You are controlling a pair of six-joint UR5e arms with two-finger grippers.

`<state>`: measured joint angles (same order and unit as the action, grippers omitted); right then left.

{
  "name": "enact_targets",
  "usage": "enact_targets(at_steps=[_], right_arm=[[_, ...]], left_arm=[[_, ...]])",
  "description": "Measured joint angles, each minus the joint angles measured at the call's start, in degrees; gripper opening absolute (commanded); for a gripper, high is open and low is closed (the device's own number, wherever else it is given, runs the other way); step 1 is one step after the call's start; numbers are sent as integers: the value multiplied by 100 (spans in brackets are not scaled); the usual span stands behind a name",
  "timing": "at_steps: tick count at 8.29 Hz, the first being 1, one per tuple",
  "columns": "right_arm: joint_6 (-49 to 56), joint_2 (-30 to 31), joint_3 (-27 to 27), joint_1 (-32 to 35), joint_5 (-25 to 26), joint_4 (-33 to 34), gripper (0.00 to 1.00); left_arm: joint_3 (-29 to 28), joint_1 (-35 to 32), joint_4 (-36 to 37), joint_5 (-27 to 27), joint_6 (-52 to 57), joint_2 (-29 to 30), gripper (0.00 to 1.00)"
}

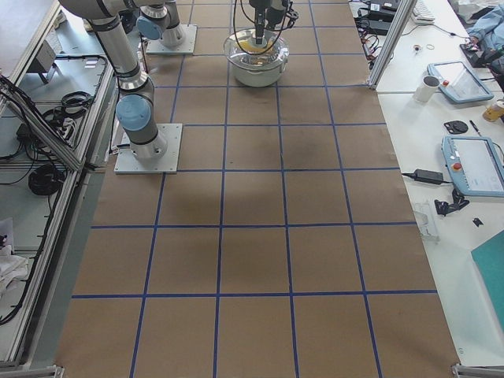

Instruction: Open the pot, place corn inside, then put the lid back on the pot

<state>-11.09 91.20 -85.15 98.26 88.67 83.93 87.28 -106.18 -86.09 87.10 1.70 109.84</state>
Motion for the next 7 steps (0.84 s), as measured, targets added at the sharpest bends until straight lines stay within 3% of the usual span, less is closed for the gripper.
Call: enact_targets(at_steps=[1, 2, 7], right_arm=[[1, 2, -1, 0, 6, -16, 18], [2, 3, -1, 0, 10, -45, 18], [10, -5, -1, -7, -16, -75, 18]], left_arm=[[5, -4, 26, 18, 9, 95, 96], [4, -6, 158, 24, 12, 191, 100], [-64, 35, 260, 199, 7, 102, 100]])
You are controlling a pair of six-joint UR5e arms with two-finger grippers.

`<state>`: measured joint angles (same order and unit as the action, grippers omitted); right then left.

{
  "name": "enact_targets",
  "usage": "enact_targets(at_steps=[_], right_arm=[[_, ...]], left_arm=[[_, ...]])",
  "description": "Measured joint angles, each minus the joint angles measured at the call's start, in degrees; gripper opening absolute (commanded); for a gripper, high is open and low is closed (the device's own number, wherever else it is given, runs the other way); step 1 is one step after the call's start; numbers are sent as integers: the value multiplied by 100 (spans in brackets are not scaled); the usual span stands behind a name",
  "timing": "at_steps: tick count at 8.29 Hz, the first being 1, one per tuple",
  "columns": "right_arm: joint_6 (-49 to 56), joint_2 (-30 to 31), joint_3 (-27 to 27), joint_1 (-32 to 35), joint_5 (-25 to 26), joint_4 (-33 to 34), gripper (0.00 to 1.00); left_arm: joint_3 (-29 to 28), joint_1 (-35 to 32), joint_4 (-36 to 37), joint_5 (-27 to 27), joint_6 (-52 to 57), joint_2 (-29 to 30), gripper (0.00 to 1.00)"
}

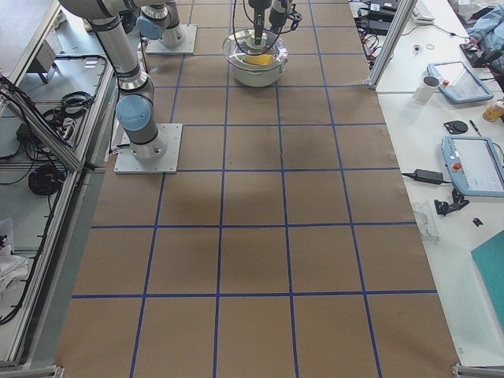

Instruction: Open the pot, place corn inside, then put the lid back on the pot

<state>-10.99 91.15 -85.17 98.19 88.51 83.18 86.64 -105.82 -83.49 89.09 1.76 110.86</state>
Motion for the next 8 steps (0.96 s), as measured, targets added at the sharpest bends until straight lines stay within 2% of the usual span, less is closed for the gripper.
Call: enact_targets(at_steps=[2, 5, 8], right_arm=[[-4, 5, 0, -8, -9, -10, 18], [-8, 8, -6, -10, -11, -13, 18], [-9, 8, -9, -10, -9, -13, 18]], left_arm=[[-41, 93, -227, 74, -49, -329, 100], [-61, 940, -645, 93, -78, -878, 100], [-104, 1487, -618, 90, -73, -1362, 100]])
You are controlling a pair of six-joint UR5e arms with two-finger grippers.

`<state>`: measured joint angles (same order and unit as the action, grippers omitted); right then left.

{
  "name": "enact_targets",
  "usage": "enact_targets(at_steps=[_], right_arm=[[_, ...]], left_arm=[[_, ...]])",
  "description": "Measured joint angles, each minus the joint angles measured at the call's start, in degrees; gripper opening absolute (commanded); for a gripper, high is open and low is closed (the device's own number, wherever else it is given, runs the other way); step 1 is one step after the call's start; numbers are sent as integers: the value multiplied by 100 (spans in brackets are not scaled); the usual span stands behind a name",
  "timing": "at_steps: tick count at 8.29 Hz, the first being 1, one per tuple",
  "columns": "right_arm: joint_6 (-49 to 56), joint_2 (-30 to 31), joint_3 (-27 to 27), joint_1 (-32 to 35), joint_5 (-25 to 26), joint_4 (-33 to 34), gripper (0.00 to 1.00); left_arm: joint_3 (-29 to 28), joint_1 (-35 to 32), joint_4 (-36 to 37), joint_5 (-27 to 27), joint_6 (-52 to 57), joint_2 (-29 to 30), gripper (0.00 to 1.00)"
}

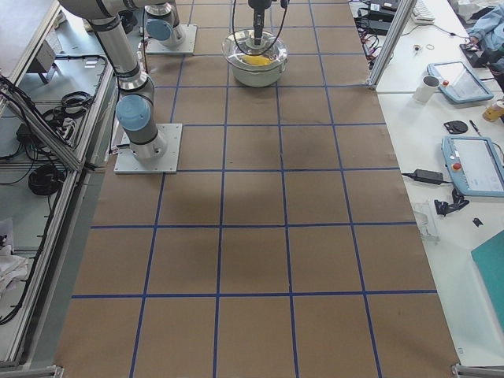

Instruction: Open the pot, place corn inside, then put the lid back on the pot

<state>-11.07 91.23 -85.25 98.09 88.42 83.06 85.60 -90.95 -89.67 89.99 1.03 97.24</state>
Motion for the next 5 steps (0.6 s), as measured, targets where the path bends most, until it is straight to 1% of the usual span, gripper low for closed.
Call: enact_targets(at_steps=[3, 5], right_arm=[[-3, 0, 0, 0, -3, 6, 17], [-2, 0, 0, 2, 16, -5, 17]], left_arm=[[-5, 490, 5, -3, 56, -293, 100], [30, 574, -31, -1, 70, -453, 100]])
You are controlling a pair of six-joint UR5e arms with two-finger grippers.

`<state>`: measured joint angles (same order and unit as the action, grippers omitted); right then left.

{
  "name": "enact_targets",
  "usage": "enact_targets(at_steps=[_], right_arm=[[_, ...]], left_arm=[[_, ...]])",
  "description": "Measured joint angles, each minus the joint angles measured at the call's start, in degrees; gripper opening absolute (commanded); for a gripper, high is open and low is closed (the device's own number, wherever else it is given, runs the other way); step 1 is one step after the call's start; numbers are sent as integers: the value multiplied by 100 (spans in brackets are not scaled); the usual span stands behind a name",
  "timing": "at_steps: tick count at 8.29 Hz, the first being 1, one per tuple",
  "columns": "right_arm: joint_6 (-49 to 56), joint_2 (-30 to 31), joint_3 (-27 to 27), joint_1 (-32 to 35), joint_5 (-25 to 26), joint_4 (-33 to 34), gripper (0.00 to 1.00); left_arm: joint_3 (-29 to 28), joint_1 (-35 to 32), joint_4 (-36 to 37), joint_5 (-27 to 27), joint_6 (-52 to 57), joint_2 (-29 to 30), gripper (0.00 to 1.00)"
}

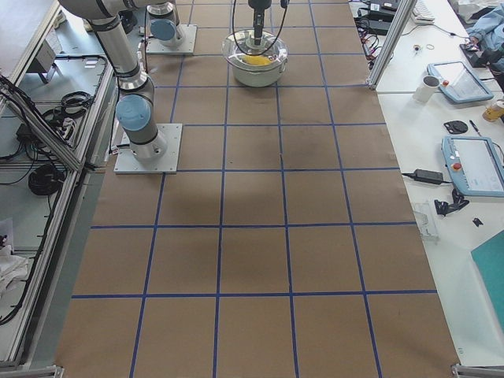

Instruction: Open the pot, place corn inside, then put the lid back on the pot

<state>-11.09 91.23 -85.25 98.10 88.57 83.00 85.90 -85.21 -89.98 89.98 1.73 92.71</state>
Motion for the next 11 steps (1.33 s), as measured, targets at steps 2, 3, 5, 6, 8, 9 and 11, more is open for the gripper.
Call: enact_targets(at_steps=[2, 3, 5, 6, 8, 9, 11], right_arm=[[-2, 0, 0, 3, 20, -51, 17], [-4, 0, 0, 5, 13, -61, 17], [0, 0, 0, 7, 4, -68, 17], [1, 0, 0, 7, 3, -70, 17], [-23, -5, -6, 16, -1, -64, 15], [-97, -17, -7, 52, -17, -42, 15], [-551, -147, 15, 329, -45, 166, 15]], left_arm=[[54, 10, -22, 1, 2, -85, 100], [66, 12, -47, 2, 2, -91, 100], [67, 13, -95, 5, 2, -105, 100], [72, 13, -102, 7, 2, -113, 100], [74, 13, -106, 10, -4, -133, 100], [75, 13, -107, 10, -5, -136, 100], [80, 13, -107, 10, -3, -144, 100]])
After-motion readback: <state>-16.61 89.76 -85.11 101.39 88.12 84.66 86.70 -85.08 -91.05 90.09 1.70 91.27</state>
